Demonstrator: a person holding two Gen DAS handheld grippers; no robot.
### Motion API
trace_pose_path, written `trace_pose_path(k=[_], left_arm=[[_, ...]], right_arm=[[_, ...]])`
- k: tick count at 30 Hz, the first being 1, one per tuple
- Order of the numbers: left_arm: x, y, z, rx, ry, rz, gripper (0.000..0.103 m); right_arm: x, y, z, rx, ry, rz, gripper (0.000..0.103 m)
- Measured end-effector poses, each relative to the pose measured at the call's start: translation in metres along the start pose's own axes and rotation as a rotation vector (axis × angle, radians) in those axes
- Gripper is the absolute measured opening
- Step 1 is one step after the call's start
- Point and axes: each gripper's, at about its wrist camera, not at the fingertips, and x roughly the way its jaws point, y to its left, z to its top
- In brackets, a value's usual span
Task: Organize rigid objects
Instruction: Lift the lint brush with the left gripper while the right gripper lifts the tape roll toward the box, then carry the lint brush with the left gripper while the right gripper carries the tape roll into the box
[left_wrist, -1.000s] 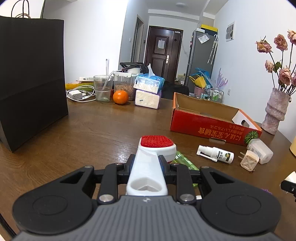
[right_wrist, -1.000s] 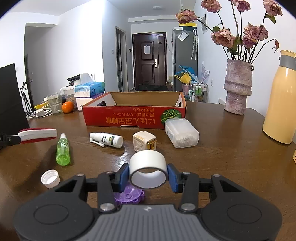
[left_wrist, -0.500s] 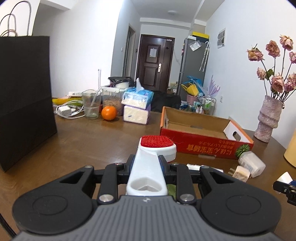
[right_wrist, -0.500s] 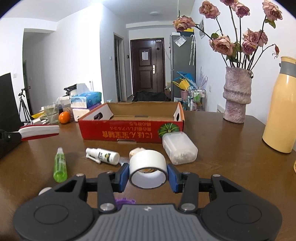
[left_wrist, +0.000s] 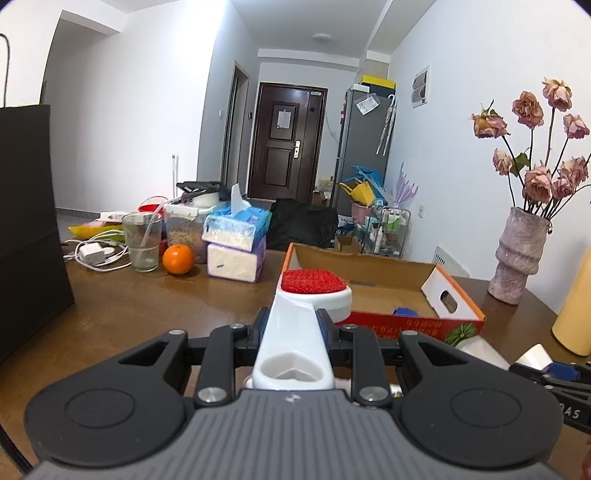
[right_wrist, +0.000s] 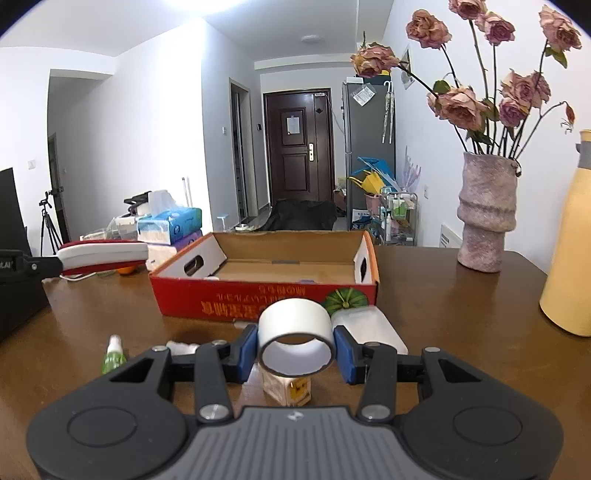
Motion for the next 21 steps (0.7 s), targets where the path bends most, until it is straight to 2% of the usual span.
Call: trace_pose_path(k=[21], left_arm=[[0.059,-0.028,0.040,-0.015,-0.019,-0.042,0.026]], right_arm=[[0.062,0.004,0.053,-0.025,-0.044,0.016,0.043]])
